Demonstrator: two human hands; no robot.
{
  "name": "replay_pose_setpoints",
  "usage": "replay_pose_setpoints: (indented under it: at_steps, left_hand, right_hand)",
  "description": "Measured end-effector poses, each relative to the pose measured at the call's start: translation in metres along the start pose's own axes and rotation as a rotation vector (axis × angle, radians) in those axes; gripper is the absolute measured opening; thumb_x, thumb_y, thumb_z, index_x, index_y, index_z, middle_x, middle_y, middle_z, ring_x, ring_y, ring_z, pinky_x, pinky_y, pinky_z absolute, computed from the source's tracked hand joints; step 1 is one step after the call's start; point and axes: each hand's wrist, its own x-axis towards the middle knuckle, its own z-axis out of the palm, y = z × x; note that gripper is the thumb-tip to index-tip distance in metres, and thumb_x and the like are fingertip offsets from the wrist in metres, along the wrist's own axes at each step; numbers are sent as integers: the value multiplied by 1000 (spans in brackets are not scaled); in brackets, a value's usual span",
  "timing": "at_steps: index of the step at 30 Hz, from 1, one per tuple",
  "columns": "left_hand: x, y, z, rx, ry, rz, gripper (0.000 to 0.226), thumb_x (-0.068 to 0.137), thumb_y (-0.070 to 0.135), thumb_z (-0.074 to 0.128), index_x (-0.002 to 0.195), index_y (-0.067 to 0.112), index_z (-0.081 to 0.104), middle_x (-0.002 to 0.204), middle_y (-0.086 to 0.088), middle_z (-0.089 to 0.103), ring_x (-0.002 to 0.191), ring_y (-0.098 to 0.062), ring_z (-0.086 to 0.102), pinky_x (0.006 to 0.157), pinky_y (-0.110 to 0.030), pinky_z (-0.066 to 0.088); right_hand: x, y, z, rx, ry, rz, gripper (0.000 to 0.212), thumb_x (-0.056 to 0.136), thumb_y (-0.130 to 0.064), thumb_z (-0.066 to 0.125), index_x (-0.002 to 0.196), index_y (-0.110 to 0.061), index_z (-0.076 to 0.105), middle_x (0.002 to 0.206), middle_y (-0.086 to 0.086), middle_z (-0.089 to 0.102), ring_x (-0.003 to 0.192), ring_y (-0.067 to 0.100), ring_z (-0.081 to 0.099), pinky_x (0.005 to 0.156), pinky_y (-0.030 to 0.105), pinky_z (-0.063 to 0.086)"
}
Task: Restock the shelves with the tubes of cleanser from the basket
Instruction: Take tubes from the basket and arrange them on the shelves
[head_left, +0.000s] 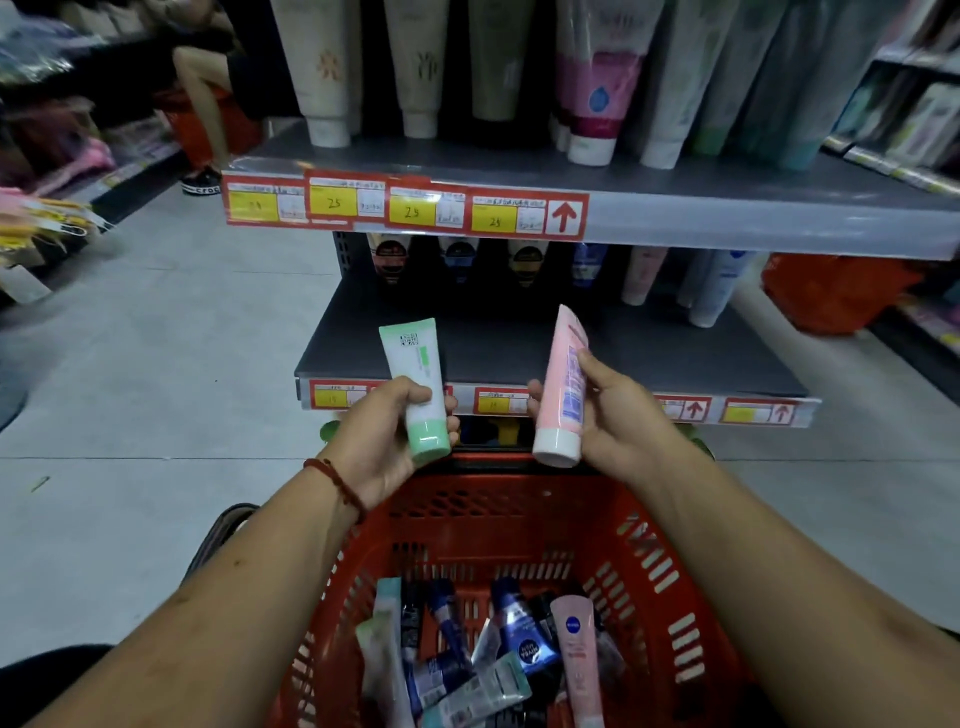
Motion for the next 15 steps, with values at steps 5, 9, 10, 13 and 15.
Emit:
replay_pose_setpoints:
  at_steps: [5,9,10,13,15]
  left_hand:
    - [-3,-7,6,13,-40,-23,39,96,7,42,135,3,48,92,-16,66,74,-25,62,70,-37,59]
    - [-10,-7,10,-12,-30,-15,25,96,6,43,117,7,57,94,-15,58,82,-28,62,81,-40,56]
    - [-10,-7,10,-30,-26,-8,26,95,6,45,118,6,57,95,-16,58,84,-28,63,81,-41,57]
    - [-11,-7,8,-34,-35,30,30,96,4,51,125,2,56,102,-20,63,88,-29,67,73,-36,63]
    - [-10,-8,4,44,-45,61,31,95,5,58,126,0,58,106,-24,67,91,-31,69,70,-34,63]
  right_hand:
    - [-4,1,0,-124,-59,80,46,83,-28,79,117,-13,52,69,10,58,60,23,61,60,37,55]
    - [-6,3,5,-109,-71,92,47,89,-23,67,129,-9,49,85,15,61,65,26,65,67,36,58]
    - [-7,3,7,-103,-69,96,46,92,-25,63,132,-7,49,93,18,61,67,28,68,65,37,60]
    - [-10,2,8,-97,-55,109,37,98,-24,56,127,-2,51,107,25,63,72,35,73,61,40,63]
    - [-11,1,6,-102,-64,105,36,97,-21,58,127,-3,51,110,25,66,80,36,73,68,45,63]
